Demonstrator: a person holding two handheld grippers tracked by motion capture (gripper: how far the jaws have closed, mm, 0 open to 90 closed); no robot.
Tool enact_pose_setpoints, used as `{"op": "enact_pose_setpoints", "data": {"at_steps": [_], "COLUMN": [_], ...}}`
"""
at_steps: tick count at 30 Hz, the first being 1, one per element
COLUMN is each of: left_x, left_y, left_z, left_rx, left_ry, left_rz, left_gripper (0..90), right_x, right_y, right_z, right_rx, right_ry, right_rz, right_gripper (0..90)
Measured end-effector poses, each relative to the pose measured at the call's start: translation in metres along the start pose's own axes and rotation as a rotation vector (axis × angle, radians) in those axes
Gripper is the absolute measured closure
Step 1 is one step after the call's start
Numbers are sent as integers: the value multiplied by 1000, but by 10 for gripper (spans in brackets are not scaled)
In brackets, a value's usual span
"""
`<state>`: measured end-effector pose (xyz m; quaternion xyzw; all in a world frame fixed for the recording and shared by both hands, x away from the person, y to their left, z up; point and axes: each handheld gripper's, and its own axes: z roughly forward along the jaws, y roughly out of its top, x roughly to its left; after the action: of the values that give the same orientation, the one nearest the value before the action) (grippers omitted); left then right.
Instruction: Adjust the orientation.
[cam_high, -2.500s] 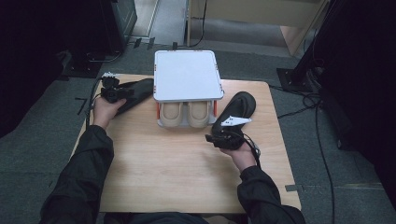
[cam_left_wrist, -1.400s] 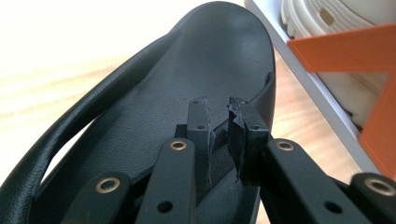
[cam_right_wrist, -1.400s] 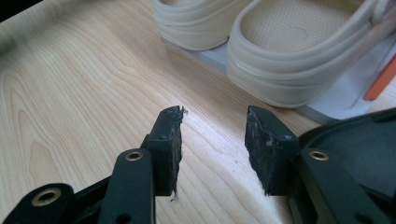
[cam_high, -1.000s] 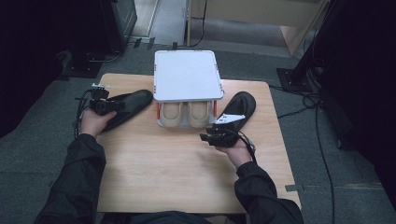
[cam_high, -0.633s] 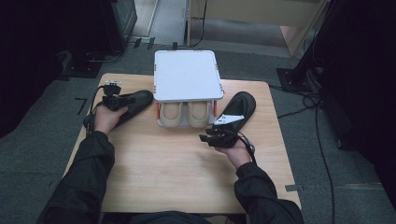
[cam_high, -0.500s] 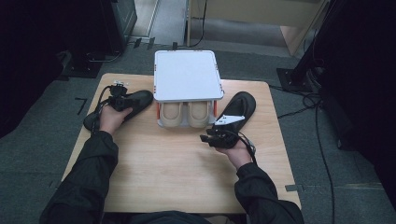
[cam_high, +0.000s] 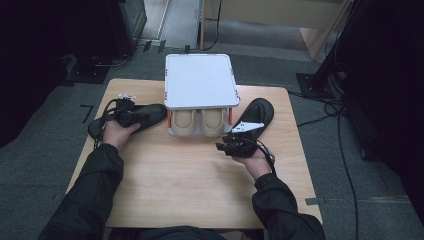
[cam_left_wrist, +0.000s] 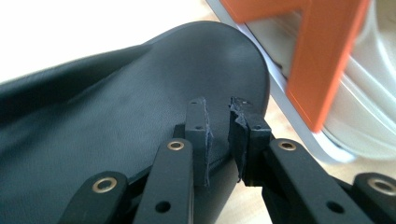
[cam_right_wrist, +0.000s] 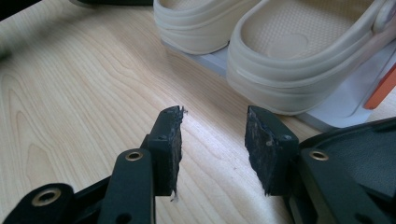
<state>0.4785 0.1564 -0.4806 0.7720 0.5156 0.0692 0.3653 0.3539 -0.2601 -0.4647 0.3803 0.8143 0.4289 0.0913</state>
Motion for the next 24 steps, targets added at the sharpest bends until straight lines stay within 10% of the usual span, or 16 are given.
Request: {"op": "enact_pose_setpoints", "data": {"at_steps": [24], "left_x": [-10], "left_y": [-41], "left_z": [-45], "left_rx": [-9], "left_ry": [-15], "left_rz": [29], "left_gripper": [744], "right_x": [-5], "right_y": [10], "right_z": [10], "right_rx": [7], "right_ry": [15], "right_rz": [-2], "right_gripper": [567]}}
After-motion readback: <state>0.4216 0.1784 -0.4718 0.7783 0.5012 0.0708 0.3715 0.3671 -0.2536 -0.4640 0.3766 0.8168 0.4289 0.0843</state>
